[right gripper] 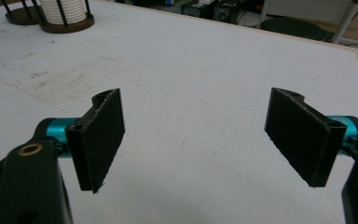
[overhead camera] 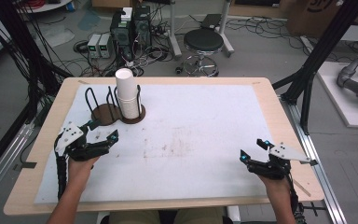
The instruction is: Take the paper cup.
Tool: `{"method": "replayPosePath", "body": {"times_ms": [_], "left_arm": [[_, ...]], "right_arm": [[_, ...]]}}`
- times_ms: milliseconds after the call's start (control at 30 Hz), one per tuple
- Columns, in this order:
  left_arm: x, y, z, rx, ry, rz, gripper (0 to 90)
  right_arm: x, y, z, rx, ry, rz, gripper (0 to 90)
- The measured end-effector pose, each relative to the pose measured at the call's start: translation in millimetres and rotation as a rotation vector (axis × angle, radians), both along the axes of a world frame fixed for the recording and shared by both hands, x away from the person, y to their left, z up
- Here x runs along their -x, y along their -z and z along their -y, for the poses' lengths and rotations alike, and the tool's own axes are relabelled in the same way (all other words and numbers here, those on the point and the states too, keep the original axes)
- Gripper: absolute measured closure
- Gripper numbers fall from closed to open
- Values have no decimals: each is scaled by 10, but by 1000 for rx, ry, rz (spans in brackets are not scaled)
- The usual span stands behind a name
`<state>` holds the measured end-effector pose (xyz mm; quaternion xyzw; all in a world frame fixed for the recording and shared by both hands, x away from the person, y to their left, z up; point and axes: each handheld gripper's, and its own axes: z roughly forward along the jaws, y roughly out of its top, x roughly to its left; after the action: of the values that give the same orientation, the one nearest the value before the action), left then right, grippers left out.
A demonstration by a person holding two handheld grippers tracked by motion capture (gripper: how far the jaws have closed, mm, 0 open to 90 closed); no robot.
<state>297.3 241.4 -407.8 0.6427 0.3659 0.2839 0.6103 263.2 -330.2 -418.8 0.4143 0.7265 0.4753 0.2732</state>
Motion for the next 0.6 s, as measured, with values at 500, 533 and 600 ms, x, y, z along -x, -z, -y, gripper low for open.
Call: {"method": "replayPosePath", "body": {"times_ms": [500, 533, 600], "left_arm": [[-29, 3, -7, -4, 11, -14, 163], [-29, -1, -7, -4, 11, -14, 163], [-25, -16, -3, -3, 16, -17, 163]], "right_arm": [[-12, 5, -54, -1, -27, -9, 203], [-17, 7, -59, -1, -29, -9, 203], [-5, 2, -72, -6, -30, -11, 203]]}}
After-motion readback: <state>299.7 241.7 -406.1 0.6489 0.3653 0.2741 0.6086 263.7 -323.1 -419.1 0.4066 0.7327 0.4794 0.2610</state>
